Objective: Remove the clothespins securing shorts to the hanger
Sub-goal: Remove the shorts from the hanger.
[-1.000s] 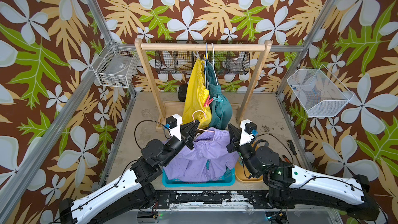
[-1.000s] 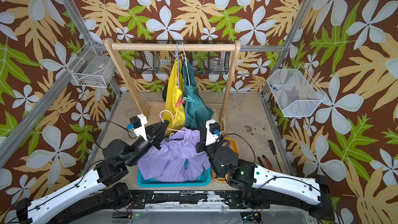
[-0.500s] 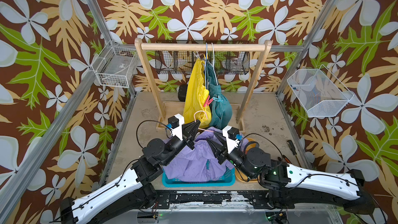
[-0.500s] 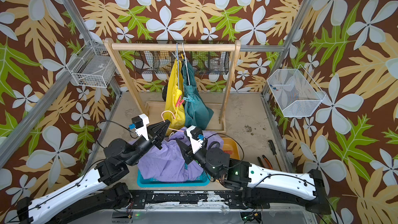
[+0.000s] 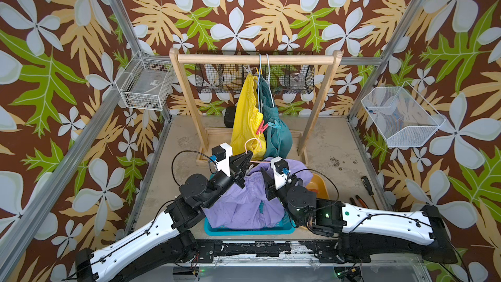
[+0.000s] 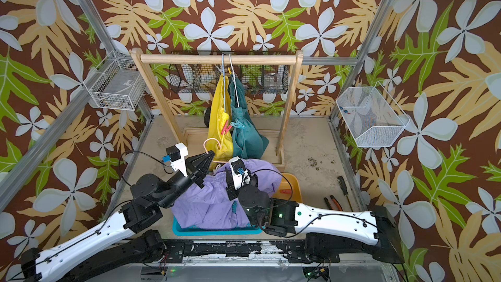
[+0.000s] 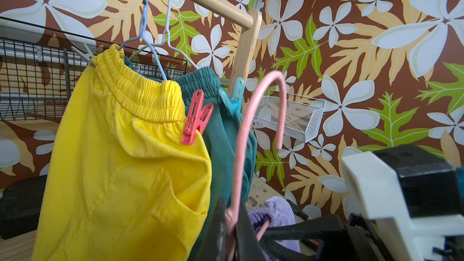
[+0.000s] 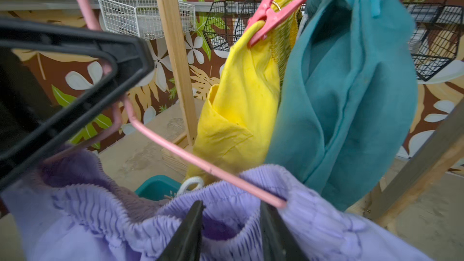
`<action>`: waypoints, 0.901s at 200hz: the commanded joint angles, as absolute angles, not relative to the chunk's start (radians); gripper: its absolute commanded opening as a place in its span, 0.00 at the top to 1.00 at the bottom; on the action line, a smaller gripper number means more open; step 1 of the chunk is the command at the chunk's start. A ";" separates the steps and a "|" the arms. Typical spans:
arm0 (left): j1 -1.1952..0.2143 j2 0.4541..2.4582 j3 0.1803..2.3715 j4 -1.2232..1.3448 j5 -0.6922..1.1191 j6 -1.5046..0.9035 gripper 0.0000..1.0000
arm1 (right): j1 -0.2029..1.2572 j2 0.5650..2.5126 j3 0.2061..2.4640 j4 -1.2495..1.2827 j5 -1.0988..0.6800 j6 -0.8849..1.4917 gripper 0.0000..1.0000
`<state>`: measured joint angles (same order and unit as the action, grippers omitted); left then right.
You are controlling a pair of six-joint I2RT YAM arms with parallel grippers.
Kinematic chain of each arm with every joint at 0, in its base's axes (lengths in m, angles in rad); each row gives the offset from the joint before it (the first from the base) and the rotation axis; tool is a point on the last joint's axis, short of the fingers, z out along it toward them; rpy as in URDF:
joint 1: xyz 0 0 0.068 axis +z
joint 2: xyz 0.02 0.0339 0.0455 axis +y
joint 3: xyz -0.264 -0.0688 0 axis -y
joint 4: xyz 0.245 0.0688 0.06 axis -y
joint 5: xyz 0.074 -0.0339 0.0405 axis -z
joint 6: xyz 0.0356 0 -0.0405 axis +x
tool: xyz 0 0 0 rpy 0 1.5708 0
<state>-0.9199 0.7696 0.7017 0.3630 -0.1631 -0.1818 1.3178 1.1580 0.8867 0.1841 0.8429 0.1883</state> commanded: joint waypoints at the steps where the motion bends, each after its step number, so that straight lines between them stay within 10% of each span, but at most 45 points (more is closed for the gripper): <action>1: -0.921 0.762 0.712 0.390 -0.138 -0.195 1.00 | 1.297 1.150 0.883 0.161 0.956 0.184 0.65; 63: -0.921 0.754 0.696 0.393 -0.070 -0.160 1.00 | 1.141 0.960 0.778 0.114 0.861 0.255 0.97; 116: -0.922 0.742 0.692 0.383 -0.008 -0.121 1.00 | 1.044 0.859 0.736 0.088 0.688 0.318 1.00; 142: -0.921 0.740 0.692 0.382 -0.005 -0.124 1.00 | 1.041 0.800 0.696 0.173 0.525 0.314 0.73; 180: -0.920 0.749 0.693 0.380 0.000 -0.126 1.00 | 1.042 0.781 0.707 0.208 0.377 0.327 0.63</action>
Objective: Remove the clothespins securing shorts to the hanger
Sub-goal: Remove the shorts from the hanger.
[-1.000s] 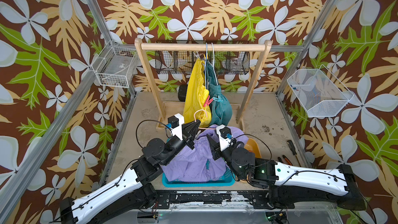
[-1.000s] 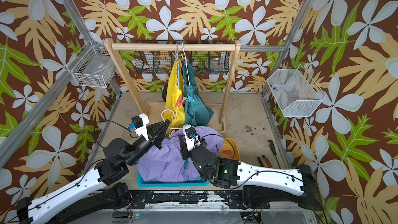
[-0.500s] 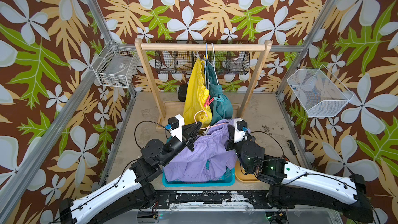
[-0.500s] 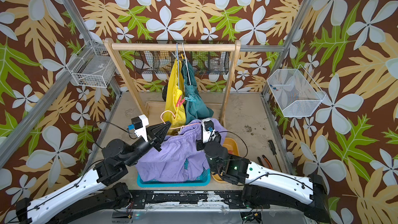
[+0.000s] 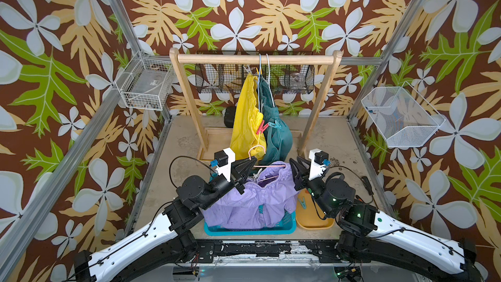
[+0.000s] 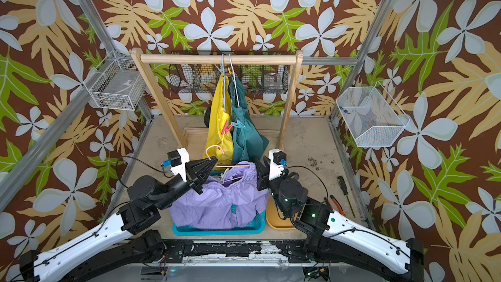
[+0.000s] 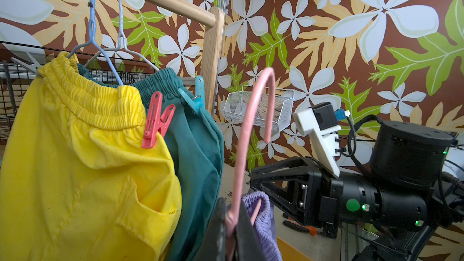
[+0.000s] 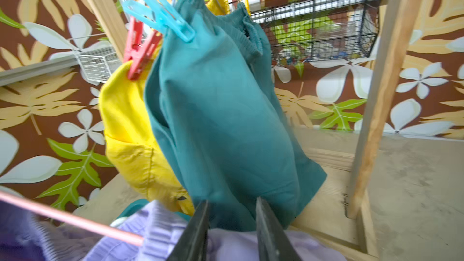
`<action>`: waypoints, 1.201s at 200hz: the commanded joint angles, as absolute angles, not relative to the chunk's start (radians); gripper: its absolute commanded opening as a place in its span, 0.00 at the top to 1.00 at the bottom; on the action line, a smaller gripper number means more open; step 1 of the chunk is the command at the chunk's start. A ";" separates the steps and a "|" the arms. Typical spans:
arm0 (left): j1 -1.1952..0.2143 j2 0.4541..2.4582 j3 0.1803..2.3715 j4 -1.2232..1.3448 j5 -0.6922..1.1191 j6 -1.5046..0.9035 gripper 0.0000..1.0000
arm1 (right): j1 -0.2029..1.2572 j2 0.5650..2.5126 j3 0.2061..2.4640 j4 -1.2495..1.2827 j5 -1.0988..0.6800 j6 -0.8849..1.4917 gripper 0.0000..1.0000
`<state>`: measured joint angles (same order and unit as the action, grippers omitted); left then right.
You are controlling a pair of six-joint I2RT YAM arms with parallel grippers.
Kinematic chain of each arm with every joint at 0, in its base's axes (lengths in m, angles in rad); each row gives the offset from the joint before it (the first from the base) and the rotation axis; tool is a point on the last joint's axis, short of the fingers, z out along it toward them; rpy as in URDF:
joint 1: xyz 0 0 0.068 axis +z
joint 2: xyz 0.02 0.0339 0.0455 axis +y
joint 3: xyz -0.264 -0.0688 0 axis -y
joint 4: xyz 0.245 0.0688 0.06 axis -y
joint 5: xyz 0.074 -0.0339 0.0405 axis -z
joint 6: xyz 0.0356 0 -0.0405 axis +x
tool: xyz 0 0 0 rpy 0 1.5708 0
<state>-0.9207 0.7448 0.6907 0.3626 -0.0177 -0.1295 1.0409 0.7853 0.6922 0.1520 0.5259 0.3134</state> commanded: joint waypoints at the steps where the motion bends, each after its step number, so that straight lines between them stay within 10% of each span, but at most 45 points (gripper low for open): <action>1: -0.920 0.749 0.693 0.380 -0.001 -0.126 1.00 | 1.042 0.780 0.707 0.208 0.375 0.327 0.62; 123: -0.922 0.741 0.705 0.360 -0.022 -0.110 1.00 | 1.042 0.778 0.669 0.105 0.318 0.410 0.61; 186: -0.922 0.725 0.709 0.364 -0.028 -0.110 1.00 | 1.042 0.808 0.669 0.041 0.347 0.427 0.98; 240: -0.921 0.706 0.703 0.364 -0.042 -0.109 1.00 | 1.042 0.727 0.626 -0.019 0.398 0.460 1.00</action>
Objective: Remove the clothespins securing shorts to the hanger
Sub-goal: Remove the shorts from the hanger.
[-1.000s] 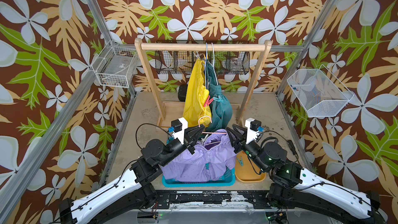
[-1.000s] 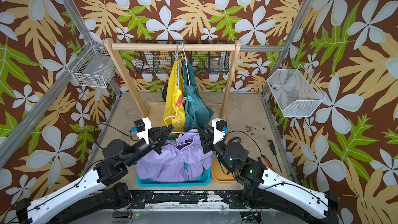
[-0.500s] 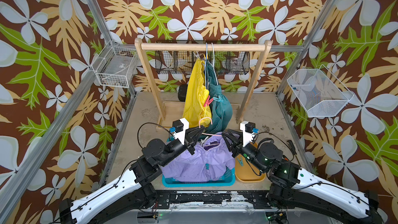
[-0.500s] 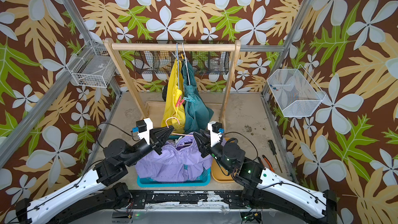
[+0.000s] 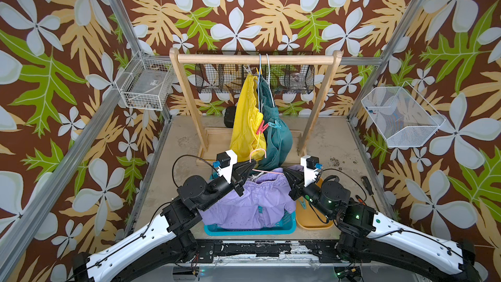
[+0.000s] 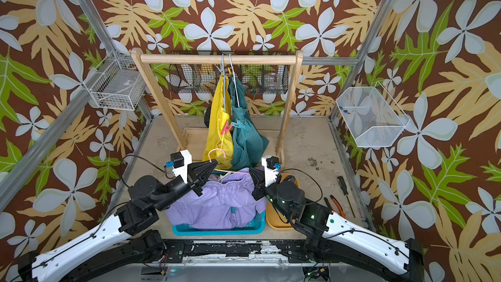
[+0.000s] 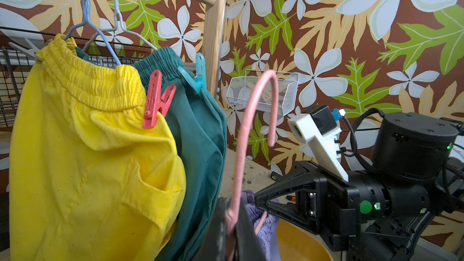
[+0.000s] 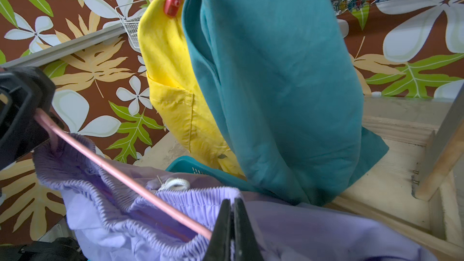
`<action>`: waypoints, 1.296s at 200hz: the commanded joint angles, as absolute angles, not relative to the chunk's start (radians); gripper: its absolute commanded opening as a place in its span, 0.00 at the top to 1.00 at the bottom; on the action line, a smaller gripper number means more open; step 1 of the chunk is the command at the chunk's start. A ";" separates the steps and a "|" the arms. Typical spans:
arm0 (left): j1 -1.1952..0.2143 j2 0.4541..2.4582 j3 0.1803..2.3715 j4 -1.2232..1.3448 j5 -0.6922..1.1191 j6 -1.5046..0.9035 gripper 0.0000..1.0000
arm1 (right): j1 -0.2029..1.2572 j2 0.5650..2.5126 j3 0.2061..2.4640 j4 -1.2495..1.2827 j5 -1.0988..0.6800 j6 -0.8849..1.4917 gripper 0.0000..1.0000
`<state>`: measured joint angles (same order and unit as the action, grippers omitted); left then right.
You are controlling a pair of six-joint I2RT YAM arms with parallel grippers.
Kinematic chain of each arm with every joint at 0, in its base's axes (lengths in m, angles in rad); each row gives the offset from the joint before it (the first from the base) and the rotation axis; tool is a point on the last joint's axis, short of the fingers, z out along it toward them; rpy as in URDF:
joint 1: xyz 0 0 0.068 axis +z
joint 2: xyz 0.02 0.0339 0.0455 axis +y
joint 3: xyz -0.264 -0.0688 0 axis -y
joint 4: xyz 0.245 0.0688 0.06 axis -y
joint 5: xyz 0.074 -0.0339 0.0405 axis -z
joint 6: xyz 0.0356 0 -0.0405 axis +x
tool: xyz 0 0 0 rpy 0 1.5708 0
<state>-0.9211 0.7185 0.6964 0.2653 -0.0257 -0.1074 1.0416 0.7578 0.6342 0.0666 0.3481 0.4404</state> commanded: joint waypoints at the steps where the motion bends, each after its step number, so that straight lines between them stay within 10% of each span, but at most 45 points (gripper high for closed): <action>1: -0.921 0.706 0.703 0.364 -0.043 -0.109 1.00 | 1.042 0.726 0.625 -0.020 0.399 0.460 1.00; 206: -0.921 0.668 0.700 0.401 -0.147 -0.109 1.00 | 1.042 0.497 0.485 -0.128 0.465 0.542 1.00; 232: -0.921 0.695 0.715 0.363 -0.104 -0.084 1.00 | 1.042 0.417 0.496 -0.101 0.480 0.482 0.63; 259: -0.921 0.732 0.752 0.305 -0.057 -0.051 1.00 | 1.042 0.308 0.534 -0.114 0.488 0.391 0.54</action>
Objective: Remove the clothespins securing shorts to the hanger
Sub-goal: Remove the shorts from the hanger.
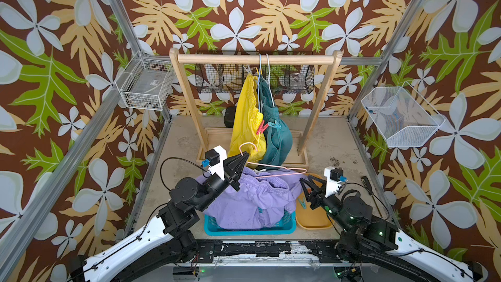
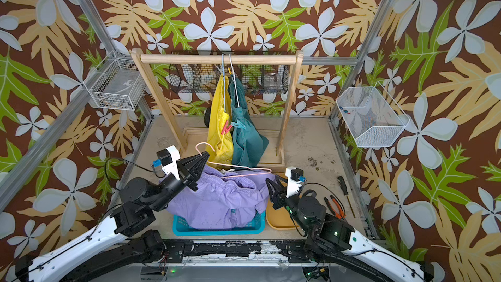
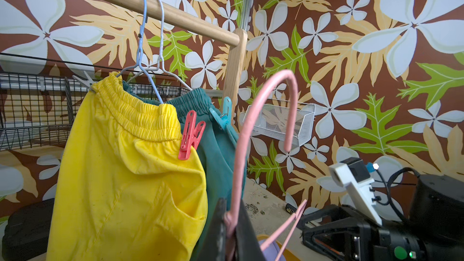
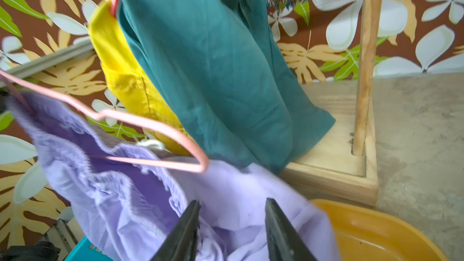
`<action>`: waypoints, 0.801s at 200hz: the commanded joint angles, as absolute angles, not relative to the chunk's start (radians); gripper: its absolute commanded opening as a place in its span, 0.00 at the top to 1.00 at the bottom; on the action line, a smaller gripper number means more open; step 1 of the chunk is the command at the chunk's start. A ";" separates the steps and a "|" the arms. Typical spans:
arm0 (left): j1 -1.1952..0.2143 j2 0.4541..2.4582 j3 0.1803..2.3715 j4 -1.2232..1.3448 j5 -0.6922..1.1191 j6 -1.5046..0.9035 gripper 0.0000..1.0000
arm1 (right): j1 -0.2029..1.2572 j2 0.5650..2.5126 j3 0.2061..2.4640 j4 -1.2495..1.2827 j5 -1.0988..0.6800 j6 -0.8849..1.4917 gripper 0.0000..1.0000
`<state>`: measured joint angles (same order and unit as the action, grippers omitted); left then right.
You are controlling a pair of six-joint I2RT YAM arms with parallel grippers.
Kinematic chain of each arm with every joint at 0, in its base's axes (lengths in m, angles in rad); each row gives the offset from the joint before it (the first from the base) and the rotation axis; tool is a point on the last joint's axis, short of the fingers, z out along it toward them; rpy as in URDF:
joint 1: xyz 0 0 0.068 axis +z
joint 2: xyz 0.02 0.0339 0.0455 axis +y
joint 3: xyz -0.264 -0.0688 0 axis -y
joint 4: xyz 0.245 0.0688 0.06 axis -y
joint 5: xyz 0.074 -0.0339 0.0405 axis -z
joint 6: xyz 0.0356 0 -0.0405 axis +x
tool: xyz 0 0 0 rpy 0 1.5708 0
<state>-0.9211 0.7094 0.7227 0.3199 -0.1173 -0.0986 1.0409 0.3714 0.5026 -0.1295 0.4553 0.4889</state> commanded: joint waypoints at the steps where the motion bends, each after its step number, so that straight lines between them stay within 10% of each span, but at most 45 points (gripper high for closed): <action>1: -0.921 0.734 0.753 0.304 -0.058 -0.051 1.00 | 1.041 0.305 0.535 -0.114 0.487 0.385 0.54; 160: -0.922 0.781 0.785 0.250 0.161 -0.055 1.00 | 1.041 0.707 0.845 -0.068 -0.046 -0.178 0.45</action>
<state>-0.9211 0.7860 0.7856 0.2295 0.1371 -0.0551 1.0409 0.6701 0.8062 -0.0158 0.0025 -0.1181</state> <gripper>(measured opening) 0.085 0.544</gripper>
